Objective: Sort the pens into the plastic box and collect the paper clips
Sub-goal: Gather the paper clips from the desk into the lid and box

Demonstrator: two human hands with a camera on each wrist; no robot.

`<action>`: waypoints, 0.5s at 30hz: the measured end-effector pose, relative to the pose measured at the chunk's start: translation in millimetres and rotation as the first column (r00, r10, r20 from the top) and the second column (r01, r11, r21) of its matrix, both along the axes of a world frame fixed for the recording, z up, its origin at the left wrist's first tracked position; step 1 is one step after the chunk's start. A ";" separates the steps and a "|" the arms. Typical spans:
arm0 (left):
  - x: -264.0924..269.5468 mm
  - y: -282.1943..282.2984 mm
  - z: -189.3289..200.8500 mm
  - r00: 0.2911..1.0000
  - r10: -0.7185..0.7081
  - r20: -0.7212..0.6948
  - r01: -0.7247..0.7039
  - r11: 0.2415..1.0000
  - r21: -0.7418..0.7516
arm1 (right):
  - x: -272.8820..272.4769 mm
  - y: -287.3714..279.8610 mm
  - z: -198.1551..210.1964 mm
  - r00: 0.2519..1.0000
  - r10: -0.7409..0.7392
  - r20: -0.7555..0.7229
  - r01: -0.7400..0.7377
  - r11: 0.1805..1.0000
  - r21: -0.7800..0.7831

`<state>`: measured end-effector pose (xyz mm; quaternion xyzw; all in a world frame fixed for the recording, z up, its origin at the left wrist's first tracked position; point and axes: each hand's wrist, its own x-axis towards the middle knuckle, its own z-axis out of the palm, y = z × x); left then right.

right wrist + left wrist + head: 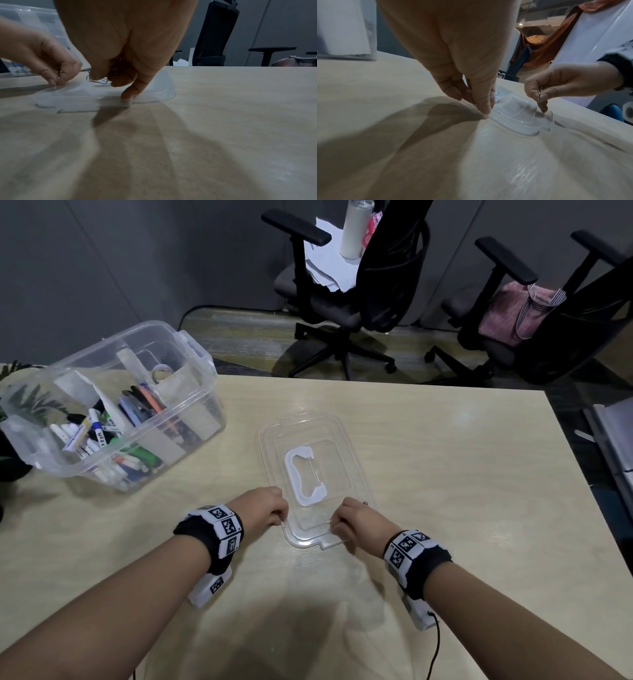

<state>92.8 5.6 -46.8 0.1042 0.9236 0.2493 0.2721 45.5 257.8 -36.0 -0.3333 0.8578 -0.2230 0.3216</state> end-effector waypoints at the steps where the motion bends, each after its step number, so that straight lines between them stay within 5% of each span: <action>1: -0.5 -0.4 0.8 1.000 -0.004 0.001 0.004 1.000 0.012 | -1.7 1.0 1.4 1.000 -0.016 -0.005 0.016 1.000 -0.005; 10: -4.9 -12.8 35.7 0.979 0.154 -0.131 -0.136 0.981 0.136 | -23.4 -1.2 25.5 0.991 -0.041 -0.127 0.036 0.999 -0.035; 15: -10.1 -32.6 84.5 0.894 0.340 -0.291 -0.285 0.934 0.217 | -43.0 -32.5 59.4 0.975 0.000 -0.223 -0.017 0.997 -0.072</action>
